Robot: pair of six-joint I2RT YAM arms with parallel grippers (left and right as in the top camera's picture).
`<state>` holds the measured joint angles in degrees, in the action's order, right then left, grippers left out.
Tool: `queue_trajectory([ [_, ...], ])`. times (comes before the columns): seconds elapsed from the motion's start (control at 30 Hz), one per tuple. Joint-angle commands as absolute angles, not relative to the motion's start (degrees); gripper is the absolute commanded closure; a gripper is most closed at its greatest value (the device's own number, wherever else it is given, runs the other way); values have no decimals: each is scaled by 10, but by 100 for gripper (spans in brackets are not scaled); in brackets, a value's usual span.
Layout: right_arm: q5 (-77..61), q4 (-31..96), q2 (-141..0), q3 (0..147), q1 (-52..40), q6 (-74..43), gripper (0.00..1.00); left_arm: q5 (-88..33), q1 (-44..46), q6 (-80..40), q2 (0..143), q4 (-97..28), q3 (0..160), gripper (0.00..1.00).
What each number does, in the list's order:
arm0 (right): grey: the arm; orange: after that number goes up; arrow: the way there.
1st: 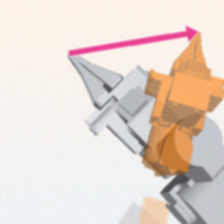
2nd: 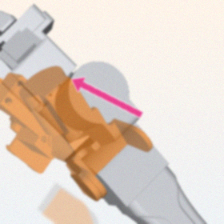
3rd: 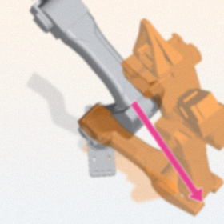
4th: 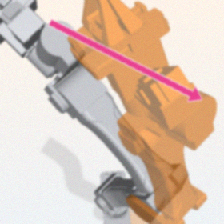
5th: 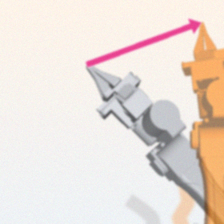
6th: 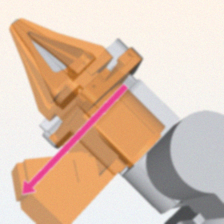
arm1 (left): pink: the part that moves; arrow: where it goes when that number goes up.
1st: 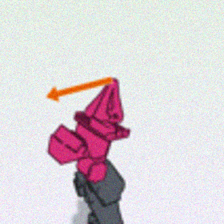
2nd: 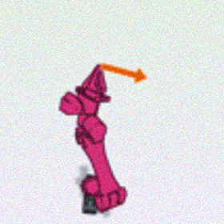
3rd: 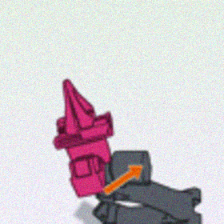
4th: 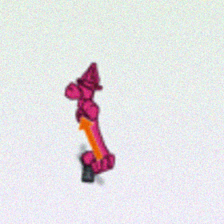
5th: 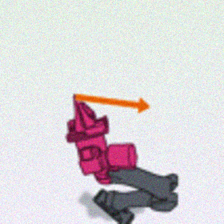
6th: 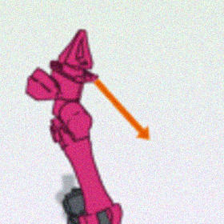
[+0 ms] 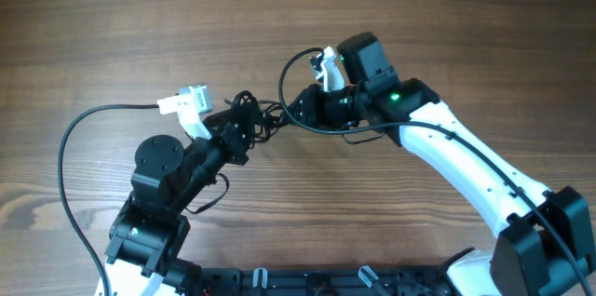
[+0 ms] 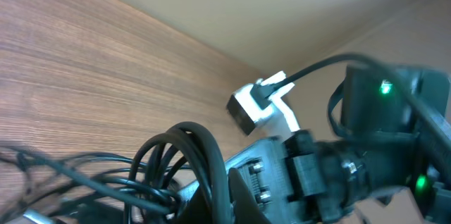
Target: Untangle cables
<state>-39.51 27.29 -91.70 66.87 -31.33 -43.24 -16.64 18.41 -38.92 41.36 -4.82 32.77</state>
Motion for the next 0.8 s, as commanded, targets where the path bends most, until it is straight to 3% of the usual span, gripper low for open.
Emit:
queue_trajectory([
  [0.0, -338, 243, -905, 670, -336, -554, 76, -173, 183, -486, 413, -32, 340, 96],
  [0.17, -295, 199, -905, 670, -351, -778, 77, -187, 183, -599, 413, -36, 340, 96],
  [0.23, -296, 199, -905, 670, -356, -831, 82, -189, 186, -614, 413, -36, 340, 96],
  [0.27, -296, 195, -905, 670, -359, -844, 91, -188, 192, -614, 413, -36, 340, 96],
  [0.3, -296, 180, -905, 670, -359, -837, 96, -188, 196, -613, 413, -37, 340, 96],
  [0.4, -295, 107, -905, 670, -359, -775, 96, -188, 212, -613, 421, -43, 340, 96],
  [0.5, -289, 14, -905, 670, -357, -634, 96, -189, 231, -563, 443, -68, 340, 96],
  [0.67, -256, 38, -903, 670, -286, -555, 96, -204, 234, -479, 462, -163, 340, 96],
  [0.77, -274, 79, -899, 670, -178, -548, 96, -203, 232, -402, 440, -223, 340, 96],
])
